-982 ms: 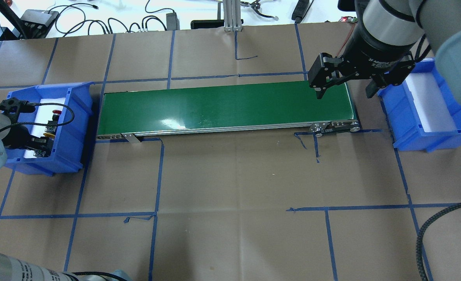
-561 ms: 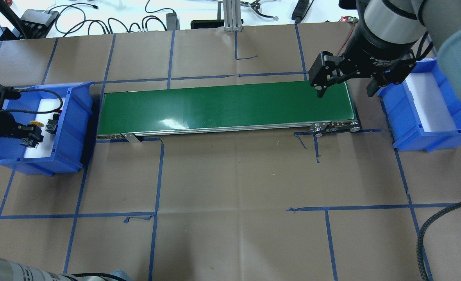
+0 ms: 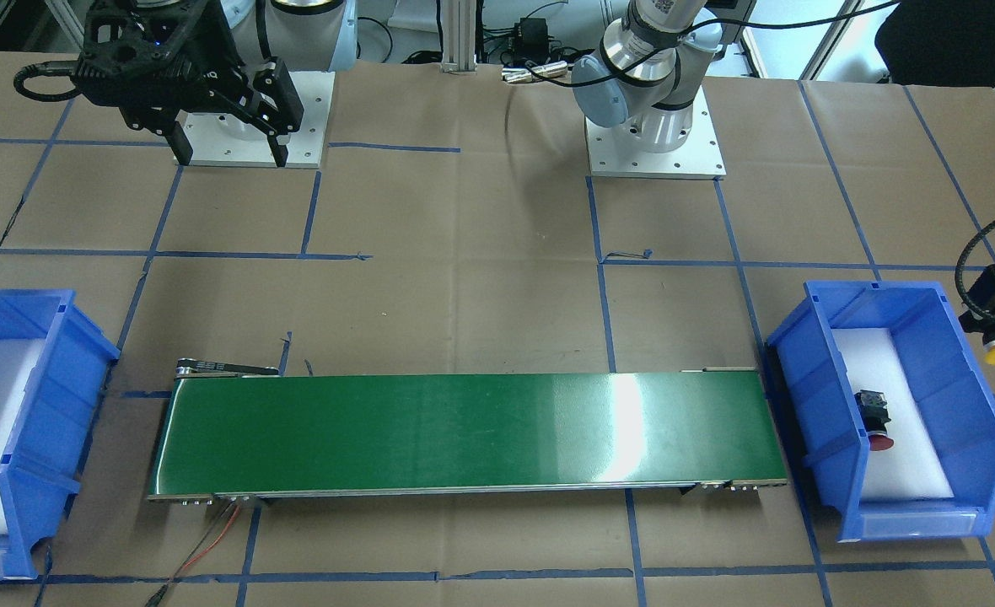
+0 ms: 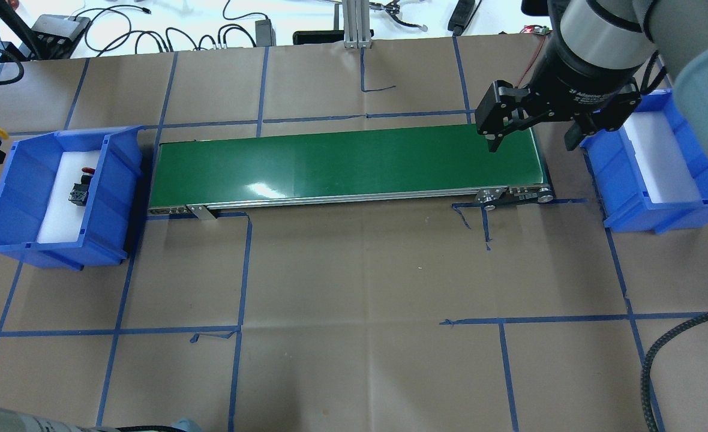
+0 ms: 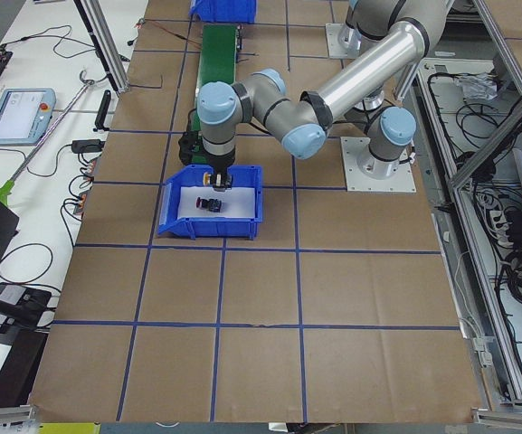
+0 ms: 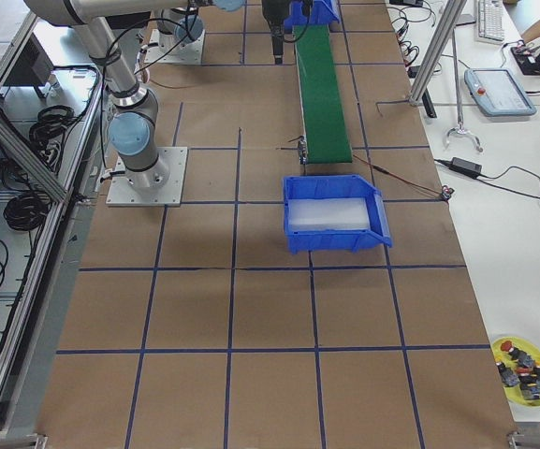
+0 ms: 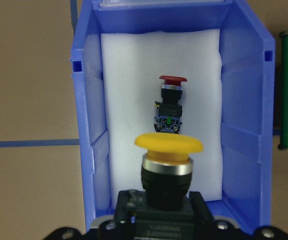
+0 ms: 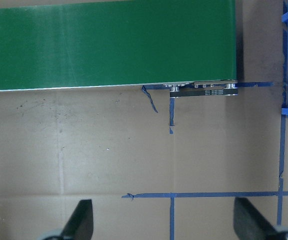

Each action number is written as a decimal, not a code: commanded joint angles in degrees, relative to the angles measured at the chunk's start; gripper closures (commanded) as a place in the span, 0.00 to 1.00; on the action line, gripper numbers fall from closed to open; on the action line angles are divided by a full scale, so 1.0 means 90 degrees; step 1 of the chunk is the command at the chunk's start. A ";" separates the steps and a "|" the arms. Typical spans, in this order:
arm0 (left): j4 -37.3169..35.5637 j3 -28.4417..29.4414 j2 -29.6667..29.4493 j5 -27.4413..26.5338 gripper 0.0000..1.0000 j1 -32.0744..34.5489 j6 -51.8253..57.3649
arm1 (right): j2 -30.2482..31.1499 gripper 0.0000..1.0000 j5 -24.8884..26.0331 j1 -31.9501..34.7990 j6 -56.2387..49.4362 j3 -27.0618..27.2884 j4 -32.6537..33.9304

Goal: Transport two buttons from left to right
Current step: 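Lift the yellow button and carry it with the left gripper onto the belt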

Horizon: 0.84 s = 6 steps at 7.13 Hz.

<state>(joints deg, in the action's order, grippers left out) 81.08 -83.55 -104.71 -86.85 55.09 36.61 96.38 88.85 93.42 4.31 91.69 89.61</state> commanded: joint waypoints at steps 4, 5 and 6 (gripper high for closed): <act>-0.0248 0.0387 -0.0658 -0.0028 0.92 0.2439 -0.3165 | -0.0045 0.00 0.0049 0.0010 -0.0009 -0.0012 -0.0006; -0.0345 0.0232 -0.0824 -0.0037 0.92 0.2753 -0.3412 | -0.0054 0.00 0.0039 0.0010 -0.0010 -0.0031 -0.0006; -0.0395 0.0105 -0.1010 -0.0047 0.92 0.2891 -0.3453 | -0.0054 0.00 0.0039 0.0010 -0.0010 -0.0031 -0.0006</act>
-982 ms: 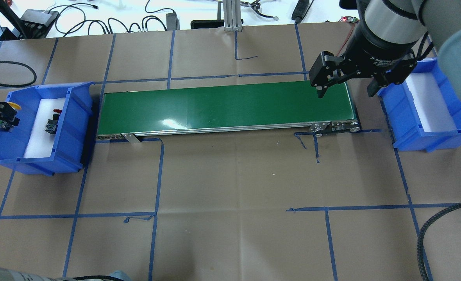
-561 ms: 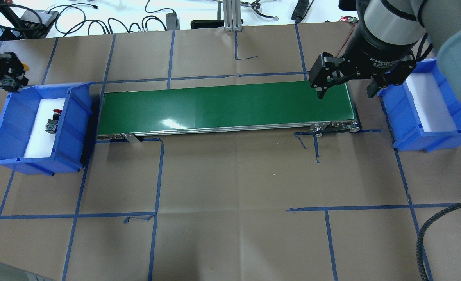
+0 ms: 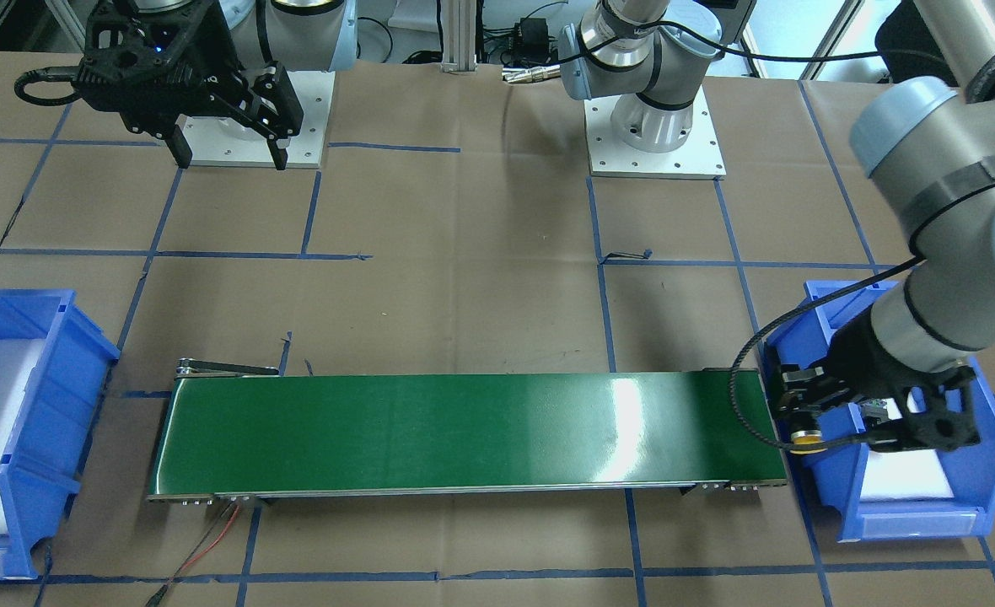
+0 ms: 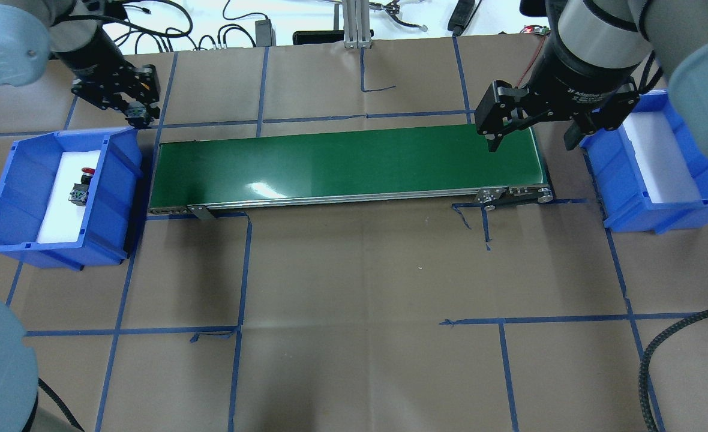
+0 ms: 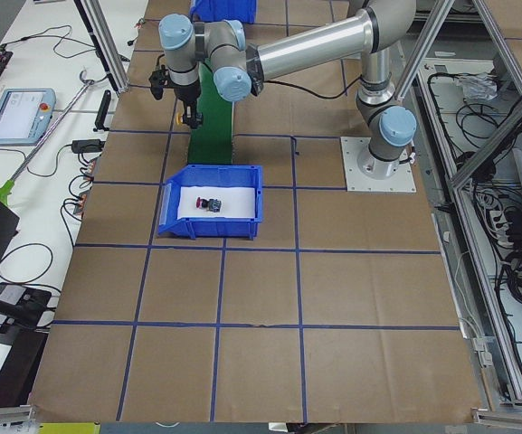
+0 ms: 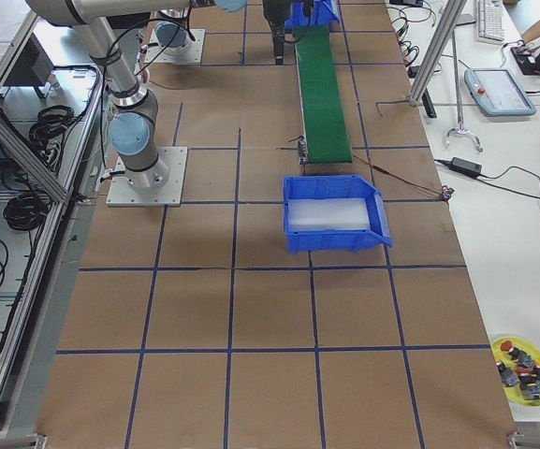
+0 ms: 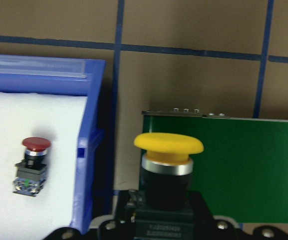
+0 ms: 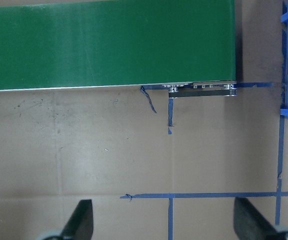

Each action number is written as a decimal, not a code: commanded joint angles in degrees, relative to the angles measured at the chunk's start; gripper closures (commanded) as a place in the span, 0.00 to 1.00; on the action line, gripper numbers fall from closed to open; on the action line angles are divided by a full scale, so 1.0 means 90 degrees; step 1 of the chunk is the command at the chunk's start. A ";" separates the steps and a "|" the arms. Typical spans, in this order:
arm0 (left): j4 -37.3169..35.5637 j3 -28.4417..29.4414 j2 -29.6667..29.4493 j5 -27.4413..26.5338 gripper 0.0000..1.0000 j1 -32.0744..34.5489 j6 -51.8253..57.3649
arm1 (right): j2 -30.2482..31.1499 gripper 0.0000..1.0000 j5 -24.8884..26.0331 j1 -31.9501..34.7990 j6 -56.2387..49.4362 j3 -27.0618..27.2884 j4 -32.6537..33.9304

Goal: Transport two buttons from left to right
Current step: 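Lift the yellow button and carry it with the left gripper onto the belt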

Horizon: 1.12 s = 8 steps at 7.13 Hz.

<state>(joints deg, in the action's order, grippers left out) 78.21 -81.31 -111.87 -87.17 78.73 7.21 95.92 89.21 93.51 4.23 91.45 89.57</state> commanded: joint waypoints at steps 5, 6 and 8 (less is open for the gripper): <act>-0.1911 -0.1626 -0.0275 -0.0090 0.91 0.0364 -0.0390 | 0.0075 0.00 0.0019 -0.0029 -0.0011 0.0093 -0.0041; -0.2096 -0.1784 -0.0255 -0.0081 0.78 0.0373 -0.0652 | 0.0065 0.00 0.0010 0.0000 -0.0001 0.0093 -0.0031; -0.2108 -0.1805 -0.0294 0.0007 0.01 0.0393 -0.0791 | 0.0065 0.00 0.0010 0.0000 -0.0001 0.0093 -0.0021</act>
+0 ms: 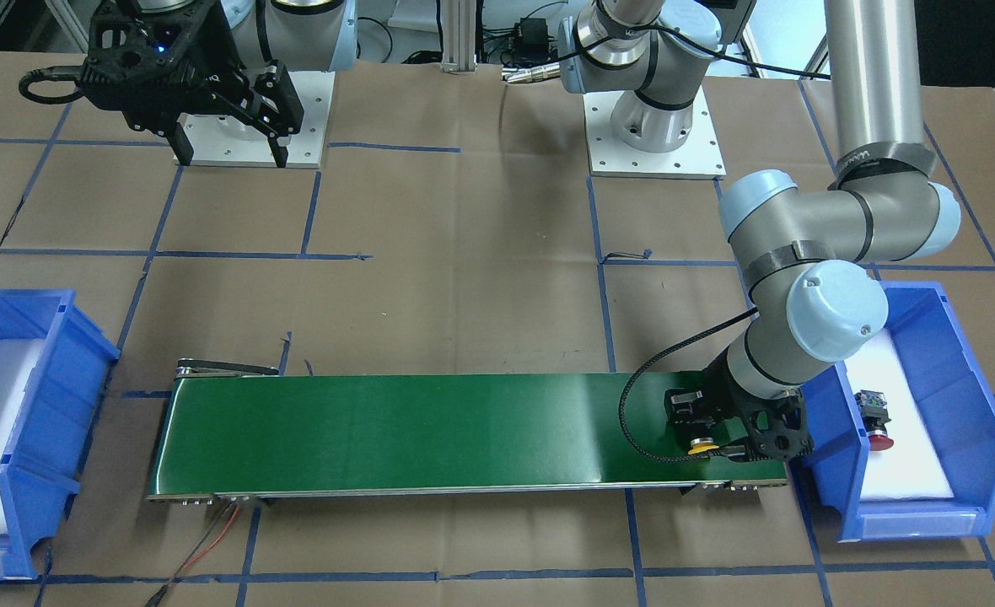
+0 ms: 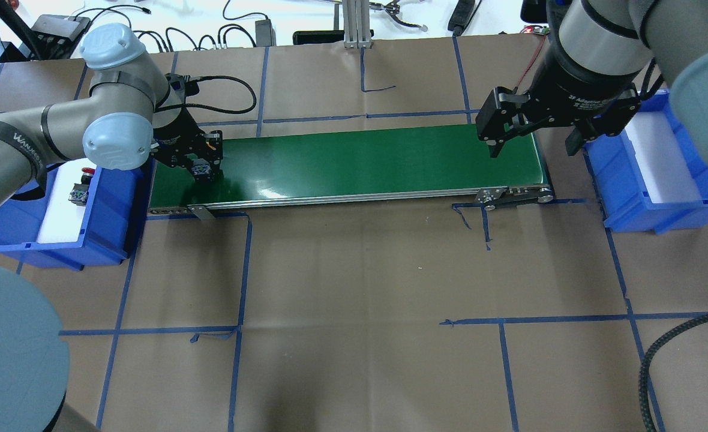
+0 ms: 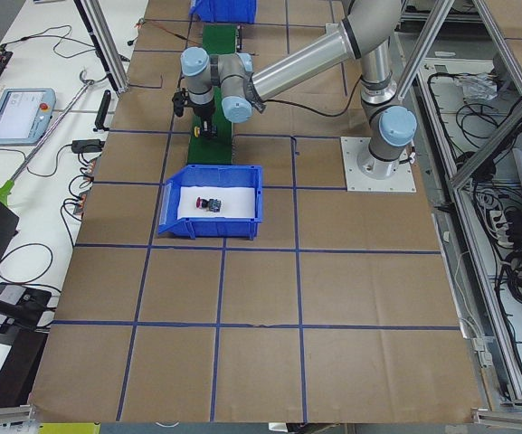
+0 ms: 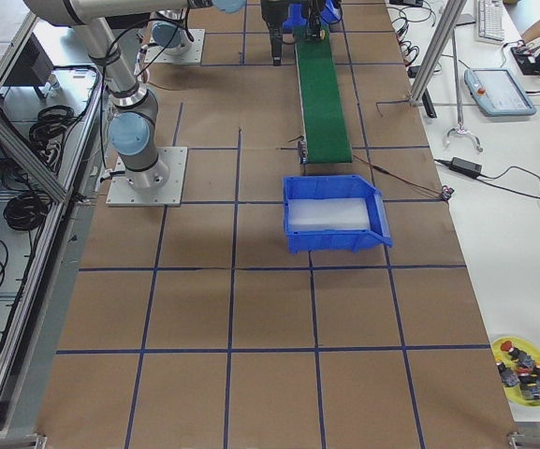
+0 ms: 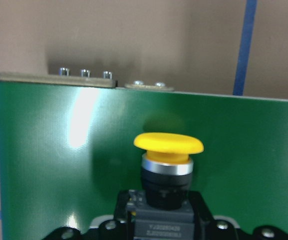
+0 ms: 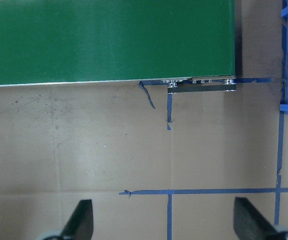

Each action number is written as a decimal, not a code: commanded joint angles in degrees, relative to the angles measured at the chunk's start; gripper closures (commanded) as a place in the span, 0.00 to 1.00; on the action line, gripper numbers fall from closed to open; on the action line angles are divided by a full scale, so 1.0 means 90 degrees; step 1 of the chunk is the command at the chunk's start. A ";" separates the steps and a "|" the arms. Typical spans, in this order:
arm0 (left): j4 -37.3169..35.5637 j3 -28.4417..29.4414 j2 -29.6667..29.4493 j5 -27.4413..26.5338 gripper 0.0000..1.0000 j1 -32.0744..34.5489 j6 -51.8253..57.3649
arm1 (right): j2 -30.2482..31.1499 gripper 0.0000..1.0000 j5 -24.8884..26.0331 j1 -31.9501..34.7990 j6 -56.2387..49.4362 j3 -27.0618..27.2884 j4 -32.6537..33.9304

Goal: Transport two buttons from left to right
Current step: 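Open the left gripper to release the yellow button on the belt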

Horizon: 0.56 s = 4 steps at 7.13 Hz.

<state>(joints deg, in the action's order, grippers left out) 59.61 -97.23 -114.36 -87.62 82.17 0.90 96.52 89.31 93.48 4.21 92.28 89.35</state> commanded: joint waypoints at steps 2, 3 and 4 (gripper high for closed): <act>-0.0003 0.0206 0.0050 0.0048 0.00 -0.0008 -0.0081 | -0.0001 0.00 0.0008 -0.0005 0.0001 0.0001 -0.0006; 0.0065 0.0392 0.0157 0.0039 0.00 -0.0018 -0.0052 | -0.0001 0.00 0.0008 -0.0005 0.0001 0.0001 0.0004; 0.0559 0.0713 0.0283 0.0029 0.00 -0.0018 -0.0042 | -0.0001 0.00 0.0008 -0.0005 0.0001 -0.0009 0.0004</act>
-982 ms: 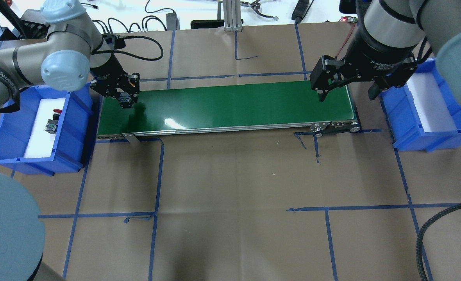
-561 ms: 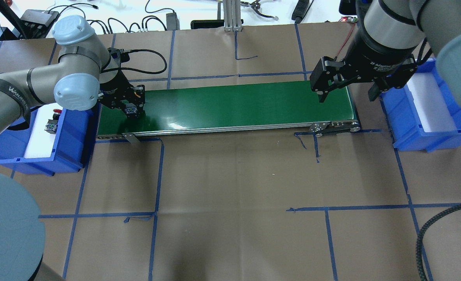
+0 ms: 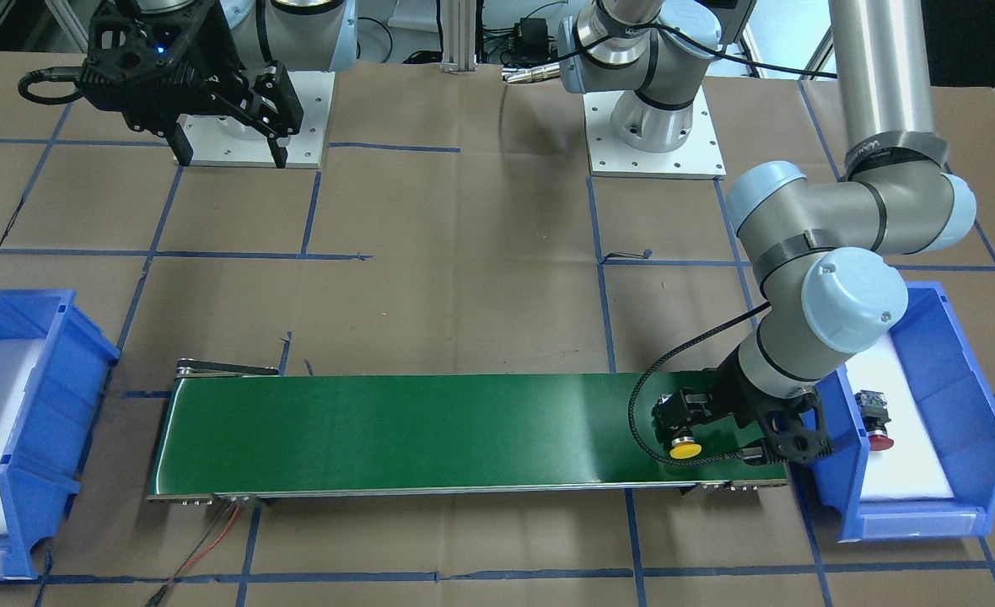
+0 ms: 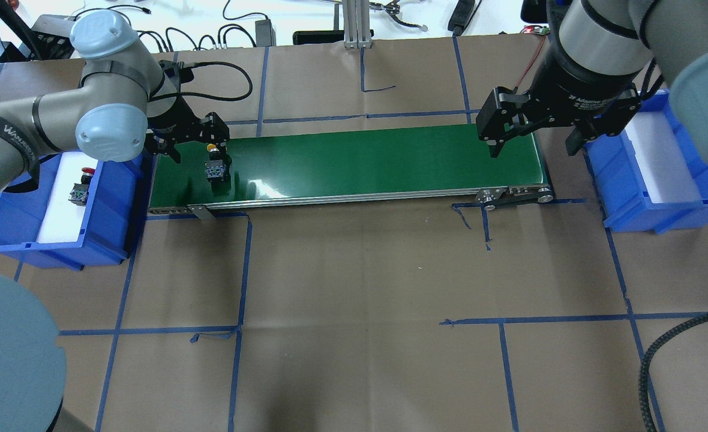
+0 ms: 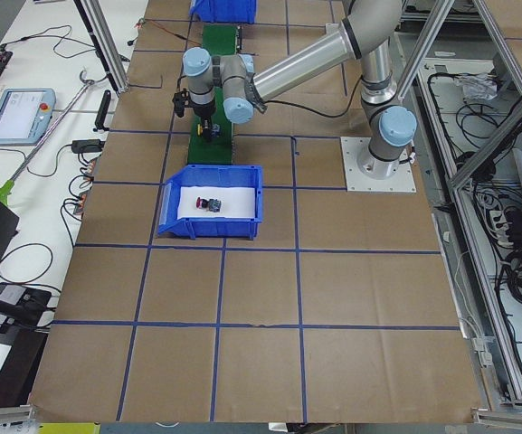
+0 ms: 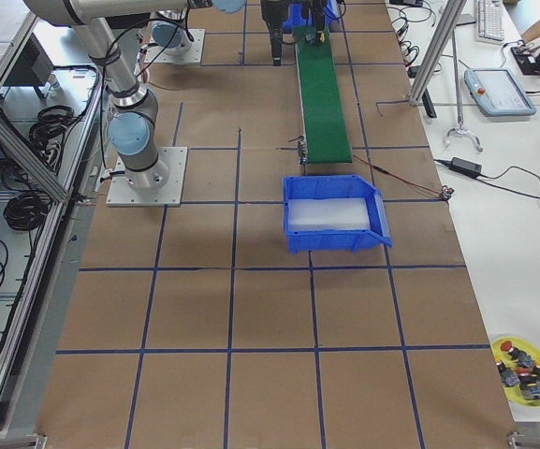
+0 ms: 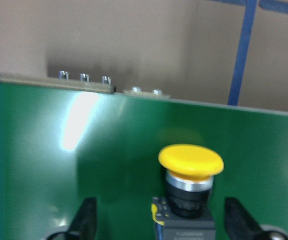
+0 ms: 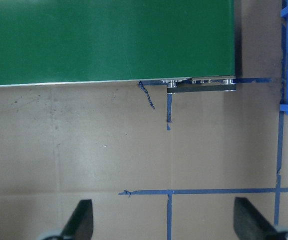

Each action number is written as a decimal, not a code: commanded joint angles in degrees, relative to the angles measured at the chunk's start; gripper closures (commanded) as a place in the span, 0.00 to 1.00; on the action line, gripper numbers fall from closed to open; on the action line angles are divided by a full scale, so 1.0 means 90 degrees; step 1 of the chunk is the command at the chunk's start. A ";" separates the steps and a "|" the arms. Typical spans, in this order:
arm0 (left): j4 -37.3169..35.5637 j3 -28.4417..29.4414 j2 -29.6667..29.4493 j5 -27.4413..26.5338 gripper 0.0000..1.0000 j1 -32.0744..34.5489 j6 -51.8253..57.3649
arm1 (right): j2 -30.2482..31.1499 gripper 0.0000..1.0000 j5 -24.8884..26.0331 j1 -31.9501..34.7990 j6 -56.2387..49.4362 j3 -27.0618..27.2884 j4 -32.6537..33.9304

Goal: Transport two buttons from left to right
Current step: 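Open the left gripper to release the yellow button on the belt, then move the left gripper back over the bin above the red-capped button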

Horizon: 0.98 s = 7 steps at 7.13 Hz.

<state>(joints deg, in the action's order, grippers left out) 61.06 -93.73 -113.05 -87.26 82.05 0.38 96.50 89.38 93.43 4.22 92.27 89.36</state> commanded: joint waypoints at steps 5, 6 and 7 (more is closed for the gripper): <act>0.2190 0.1499 0.0695 -0.0079 0.00 -0.0413 0.0987 | -0.0010 0.00 0.0000 -0.0010 0.0000 -0.0037 0.0013; 0.2180 0.1489 0.0657 -0.0050 0.00 -0.0889 0.1544 | -0.0010 0.00 0.0000 -0.0010 0.0000 -0.0037 0.0013; 0.2170 0.1508 0.0579 -0.0040 0.00 -0.1454 0.2236 | -0.0010 0.00 0.0000 -0.0010 0.0000 -0.0018 0.0013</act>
<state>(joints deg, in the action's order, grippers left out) 80.58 -80.32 -107.24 -87.73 74.36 13.68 96.43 89.39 93.34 4.22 91.99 89.47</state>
